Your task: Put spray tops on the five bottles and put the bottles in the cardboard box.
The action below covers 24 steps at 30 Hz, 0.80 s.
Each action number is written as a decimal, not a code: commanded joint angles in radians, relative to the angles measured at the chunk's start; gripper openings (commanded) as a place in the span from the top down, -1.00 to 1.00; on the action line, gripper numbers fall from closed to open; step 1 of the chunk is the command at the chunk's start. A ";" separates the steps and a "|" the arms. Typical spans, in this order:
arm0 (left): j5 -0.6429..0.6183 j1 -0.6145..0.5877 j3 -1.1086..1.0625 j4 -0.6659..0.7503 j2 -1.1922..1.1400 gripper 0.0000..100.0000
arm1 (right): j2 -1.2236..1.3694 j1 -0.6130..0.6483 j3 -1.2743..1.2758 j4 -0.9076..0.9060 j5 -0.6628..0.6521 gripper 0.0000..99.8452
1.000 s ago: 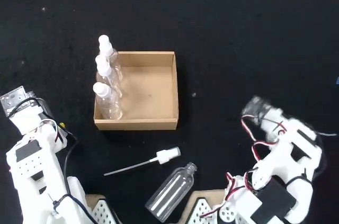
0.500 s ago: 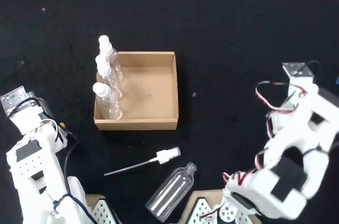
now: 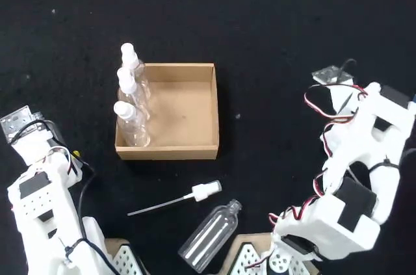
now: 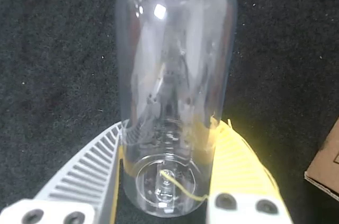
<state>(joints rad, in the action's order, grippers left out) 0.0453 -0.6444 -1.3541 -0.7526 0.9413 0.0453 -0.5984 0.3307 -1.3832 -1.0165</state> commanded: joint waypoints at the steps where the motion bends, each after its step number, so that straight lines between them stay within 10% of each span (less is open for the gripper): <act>1: 0.000 0.002 0.015 0.014 0.025 0.94 | -0.012 0.012 0.059 0.118 -0.080 0.43; 16: -0.003 0.013 0.016 0.025 0.025 0.94 | 0.102 -0.183 0.119 0.348 -0.212 0.57; 24: -0.002 0.012 0.015 0.026 0.026 0.94 | 0.193 -0.150 -0.042 0.167 -0.075 0.57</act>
<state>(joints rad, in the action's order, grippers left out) 0.0453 -0.6444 -1.3541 -0.7465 0.9413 0.2279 -0.7580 0.3966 -1.0917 -1.1868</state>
